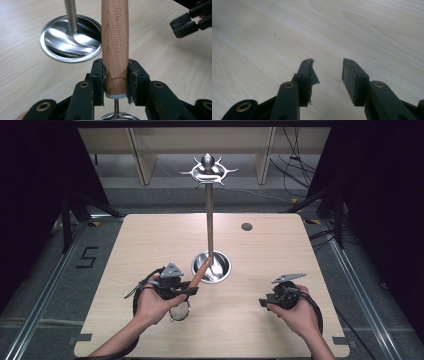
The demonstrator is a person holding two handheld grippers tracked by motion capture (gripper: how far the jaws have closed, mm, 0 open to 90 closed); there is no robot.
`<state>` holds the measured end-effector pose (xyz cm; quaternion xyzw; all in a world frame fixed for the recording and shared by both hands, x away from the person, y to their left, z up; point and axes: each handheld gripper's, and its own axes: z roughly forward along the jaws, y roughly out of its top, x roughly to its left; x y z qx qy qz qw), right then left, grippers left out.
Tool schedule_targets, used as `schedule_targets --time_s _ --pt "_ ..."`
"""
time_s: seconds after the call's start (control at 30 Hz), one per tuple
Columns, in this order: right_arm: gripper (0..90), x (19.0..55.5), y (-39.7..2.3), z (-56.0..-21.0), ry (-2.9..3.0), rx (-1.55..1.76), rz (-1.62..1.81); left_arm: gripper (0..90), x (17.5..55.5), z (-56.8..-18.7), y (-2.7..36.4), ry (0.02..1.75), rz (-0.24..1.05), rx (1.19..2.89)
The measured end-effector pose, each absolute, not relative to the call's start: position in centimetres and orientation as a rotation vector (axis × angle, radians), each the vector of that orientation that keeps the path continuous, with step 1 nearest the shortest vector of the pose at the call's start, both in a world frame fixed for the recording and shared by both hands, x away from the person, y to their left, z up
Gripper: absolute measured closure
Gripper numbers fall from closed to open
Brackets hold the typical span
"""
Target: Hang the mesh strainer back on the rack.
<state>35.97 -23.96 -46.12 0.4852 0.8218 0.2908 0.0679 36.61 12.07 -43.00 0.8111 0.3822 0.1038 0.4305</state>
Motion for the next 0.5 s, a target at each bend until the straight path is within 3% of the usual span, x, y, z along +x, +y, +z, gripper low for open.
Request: schedule_targets --time_s 0.5 --pt "60.0 36.16 -23.69 -46.32 2.468 1.441 0.902 68.1 36.45 -41.97 12.19 0.961 0.370 1.897"
